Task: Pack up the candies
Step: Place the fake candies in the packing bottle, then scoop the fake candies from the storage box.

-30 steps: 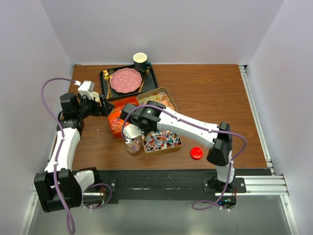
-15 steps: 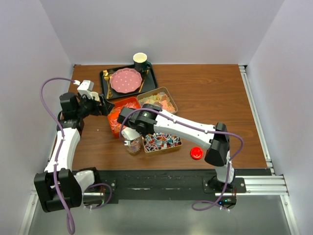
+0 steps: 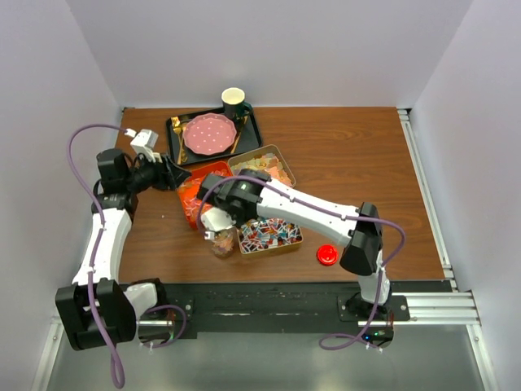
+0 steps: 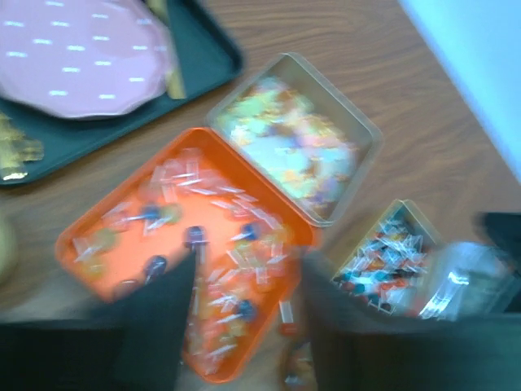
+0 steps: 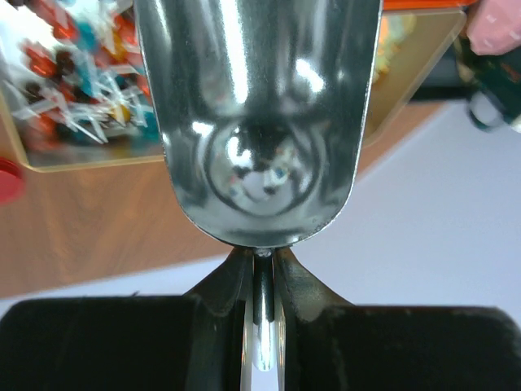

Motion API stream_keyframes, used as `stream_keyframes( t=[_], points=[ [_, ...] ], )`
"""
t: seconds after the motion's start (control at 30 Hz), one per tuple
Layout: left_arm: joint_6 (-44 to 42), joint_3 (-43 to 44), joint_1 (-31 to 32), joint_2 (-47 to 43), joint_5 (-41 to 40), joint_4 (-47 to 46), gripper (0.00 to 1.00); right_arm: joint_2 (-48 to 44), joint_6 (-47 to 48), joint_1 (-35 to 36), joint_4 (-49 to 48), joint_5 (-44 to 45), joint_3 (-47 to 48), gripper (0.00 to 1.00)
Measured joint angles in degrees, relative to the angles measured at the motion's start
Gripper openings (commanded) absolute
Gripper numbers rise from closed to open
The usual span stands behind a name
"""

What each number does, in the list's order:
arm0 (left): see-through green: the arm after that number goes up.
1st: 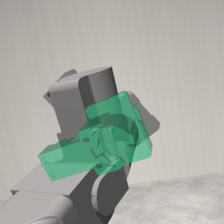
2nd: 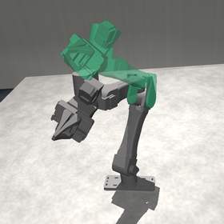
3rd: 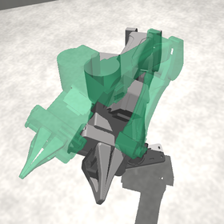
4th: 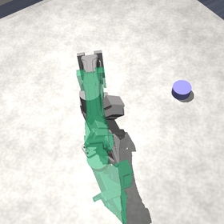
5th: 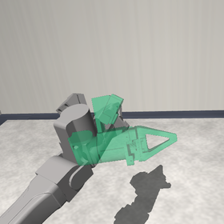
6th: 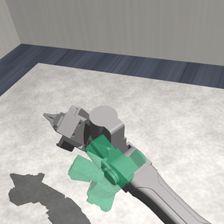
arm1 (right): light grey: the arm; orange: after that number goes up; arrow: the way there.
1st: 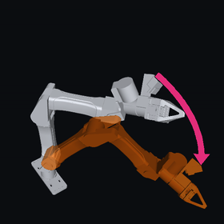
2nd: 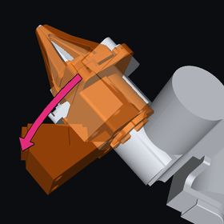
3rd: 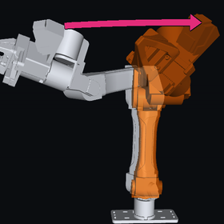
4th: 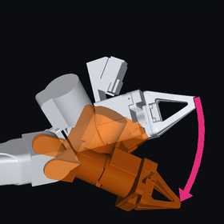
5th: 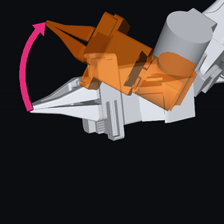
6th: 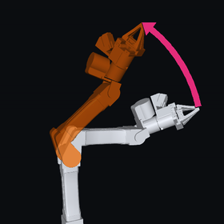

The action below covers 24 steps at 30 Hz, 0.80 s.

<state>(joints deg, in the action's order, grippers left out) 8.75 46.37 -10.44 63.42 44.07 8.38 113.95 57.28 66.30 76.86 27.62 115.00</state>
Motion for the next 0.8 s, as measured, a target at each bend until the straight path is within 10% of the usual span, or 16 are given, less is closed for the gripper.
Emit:
stream_keyframes(
  t=[0.33, 0.8],
  points=[
    [-3.5, 3.3, 0.0, -0.2, 18.8, 10.6, 0.0, 0.0, -8.9, -17.7, -0.1, -19.8, 4.1, 0.0],
    [0.6, 5.0, 3.5, 1.8, 20.0, 10.7, 0.0, 8.4, -16.7, -12.3, 0.5, -27.2, 21.0, 0.0]
  ],
)
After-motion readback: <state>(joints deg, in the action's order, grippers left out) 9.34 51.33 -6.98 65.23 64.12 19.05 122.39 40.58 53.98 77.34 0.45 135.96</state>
